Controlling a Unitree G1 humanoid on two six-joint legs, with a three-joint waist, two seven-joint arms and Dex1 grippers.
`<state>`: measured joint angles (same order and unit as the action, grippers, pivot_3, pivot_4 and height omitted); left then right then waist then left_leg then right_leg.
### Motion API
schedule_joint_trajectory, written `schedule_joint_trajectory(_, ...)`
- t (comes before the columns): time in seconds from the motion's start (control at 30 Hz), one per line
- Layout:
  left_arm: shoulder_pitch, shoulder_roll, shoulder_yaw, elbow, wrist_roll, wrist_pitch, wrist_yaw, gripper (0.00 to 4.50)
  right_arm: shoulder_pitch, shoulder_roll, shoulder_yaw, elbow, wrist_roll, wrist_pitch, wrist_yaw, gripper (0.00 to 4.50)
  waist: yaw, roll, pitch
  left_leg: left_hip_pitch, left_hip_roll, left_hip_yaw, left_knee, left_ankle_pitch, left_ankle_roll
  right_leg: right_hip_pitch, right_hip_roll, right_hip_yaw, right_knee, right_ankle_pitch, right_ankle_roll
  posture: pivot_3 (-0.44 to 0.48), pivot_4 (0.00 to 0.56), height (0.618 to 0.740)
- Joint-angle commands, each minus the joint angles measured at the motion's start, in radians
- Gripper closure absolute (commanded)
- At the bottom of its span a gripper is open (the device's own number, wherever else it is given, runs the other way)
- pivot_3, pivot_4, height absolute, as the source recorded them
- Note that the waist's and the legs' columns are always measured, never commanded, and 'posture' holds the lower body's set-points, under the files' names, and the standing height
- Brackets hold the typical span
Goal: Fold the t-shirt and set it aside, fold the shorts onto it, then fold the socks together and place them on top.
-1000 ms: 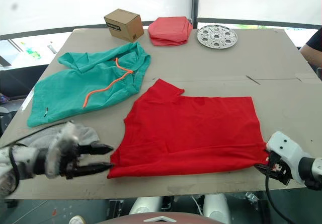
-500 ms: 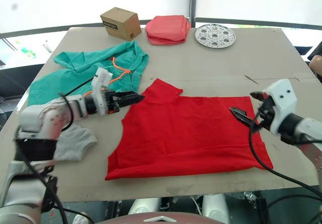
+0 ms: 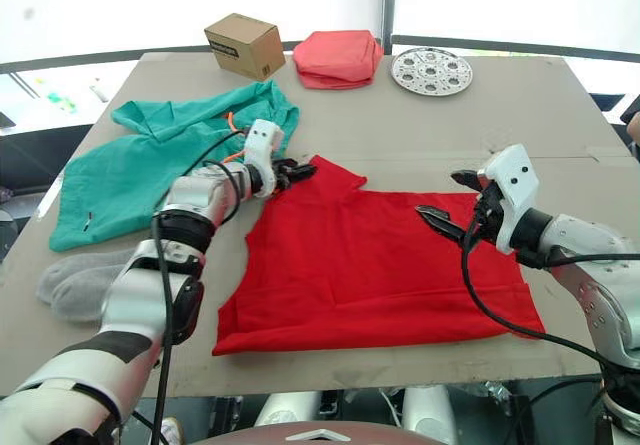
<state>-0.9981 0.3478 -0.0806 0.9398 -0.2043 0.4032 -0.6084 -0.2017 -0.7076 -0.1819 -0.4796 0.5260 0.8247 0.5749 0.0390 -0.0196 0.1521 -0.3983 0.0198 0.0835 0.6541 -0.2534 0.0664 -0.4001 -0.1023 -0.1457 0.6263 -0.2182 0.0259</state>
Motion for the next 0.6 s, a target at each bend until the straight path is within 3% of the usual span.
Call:
schedule_joint_trajectory(0.03,-0.020,-0.048,-0.032,0.118,0.075,-0.068,-0.013,1.45,-0.057,0.013,0.027,0.043,-0.051,-0.030,-0.042,0.03,-0.002,0.000,0.000,0.000,0.000,0.000,0.000,0.000,0.000,0.000,0.000,0.000,0.000,0.000,0.000,0.000,0.150,0.736)
schedule_joint_trajectory(0.13,-0.024,-0.067,-0.035,0.177,0.116,-0.100,-0.027,2.11,-0.078,0.057,0.046,-0.016,0.002,-0.060,0.001,0.00,-0.002,0.003,-0.002,0.001,0.001,0.000,0.000,0.001,-0.002,0.000,0.000,0.000,0.001,0.000,0.000,0.000,0.150,0.736)
schedule_joint_trajectory(0.2,-0.025,-0.060,-0.014,0.198,0.122,-0.117,-0.030,3.10,-0.085,0.091,0.057,-0.069,0.050,-0.070,0.023,0.00,-0.001,0.003,-0.002,0.001,0.001,-0.001,0.000,0.002,-0.003,0.000,0.002,-0.001,0.001,0.000,-0.001,0.000,0.150,0.736)
schedule_joint_trajectory(0.23,-0.027,-0.055,0.007,0.199,0.112,-0.117,-0.029,3.33,-0.084,0.099,0.060,-0.096,0.082,-0.068,0.043,0.00,-0.001,0.003,-0.002,0.001,0.001,-0.002,0.000,0.002,-0.003,0.001,0.002,-0.002,0.001,0.001,-0.002,0.000,0.150,0.736)
schedule_joint_trajectory(0.3,-0.032,-0.041,0.055,0.190,0.078,-0.107,-0.061,4.24,-0.086,0.111,0.076,-0.133,0.114,-0.065,0.064,0.00,-0.001,0.003,-0.002,0.001,0.001,-0.002,0.000,0.002,-0.003,0.002,0.004,-0.003,0.000,0.002,-0.003,0.000,0.150,0.736)
schedule_joint_trajectory(0.33,-0.030,-0.029,0.072,0.186,0.069,-0.111,-0.086,4.43,-0.090,0.119,0.092,-0.137,0.111,-0.066,0.060,0.00,-0.002,0.002,-0.002,0.000,0.001,-0.002,0.000,0.002,-0.003,0.002,0.004,-0.003,0.000,0.002,-0.003,0.000,0.150,0.736)
schedule_joint_trajectory(0.5,-0.009,0.010,0.126,0.137,0.038,-0.109,-0.177,4.43,-0.079,0.126,0.145,-0.130,0.074,-0.092,0.051,0.00,-0.011,0.002,-0.002,0.000,0.000,-0.002,0.001,0.000,0.000,0.002,0.003,-0.002,-0.001,0.001,-0.002,0.000,0.150,0.736)
schedule_joint_trajectory(0.6,0.045,0.050,0.129,0.025,0.024,-0.119,-0.268,4.43,-0.077,0.144,0.153,-0.136,0.081,-0.094,0.041,0.00,-0.022,0.002,-0.002,0.000,0.000,-0.002,0.001,0.000,-0.001,0.002,0.001,-0.003,0.000,0.001,-0.002,0.000,0.150,0.736)
